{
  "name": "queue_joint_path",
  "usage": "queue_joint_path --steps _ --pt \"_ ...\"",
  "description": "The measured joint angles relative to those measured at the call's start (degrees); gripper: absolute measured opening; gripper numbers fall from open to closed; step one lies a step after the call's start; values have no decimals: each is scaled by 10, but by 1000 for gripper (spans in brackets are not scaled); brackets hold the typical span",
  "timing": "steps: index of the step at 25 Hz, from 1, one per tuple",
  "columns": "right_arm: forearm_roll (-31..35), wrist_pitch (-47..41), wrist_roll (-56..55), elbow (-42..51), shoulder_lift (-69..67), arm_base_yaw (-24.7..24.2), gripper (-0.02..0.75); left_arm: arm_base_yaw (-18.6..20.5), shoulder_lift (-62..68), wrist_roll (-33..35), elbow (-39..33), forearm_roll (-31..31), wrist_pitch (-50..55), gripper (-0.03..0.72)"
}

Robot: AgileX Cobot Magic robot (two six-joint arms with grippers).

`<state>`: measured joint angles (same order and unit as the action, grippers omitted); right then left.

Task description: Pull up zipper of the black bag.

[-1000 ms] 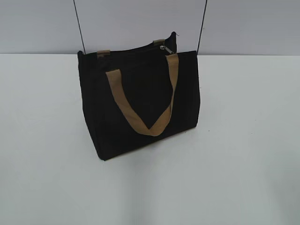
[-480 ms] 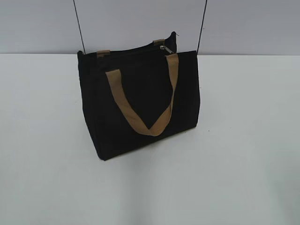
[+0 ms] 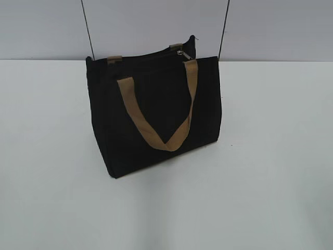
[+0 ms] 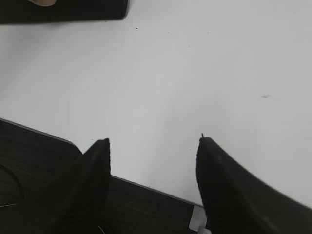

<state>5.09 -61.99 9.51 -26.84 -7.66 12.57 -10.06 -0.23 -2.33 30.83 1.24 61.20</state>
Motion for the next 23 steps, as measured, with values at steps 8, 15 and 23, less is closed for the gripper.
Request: queue_joint_path --steps 8,15,23 --pt "1 -1 0 0 51 -81 430 47 0 0 -1 0 0 416" --pt "11 -3 -1 0 81 -128 430 48 0 0 -1 0 0 398" --pt "12 -3 -2 0 81 -131 430 48 0 0 -1 1 0 382"
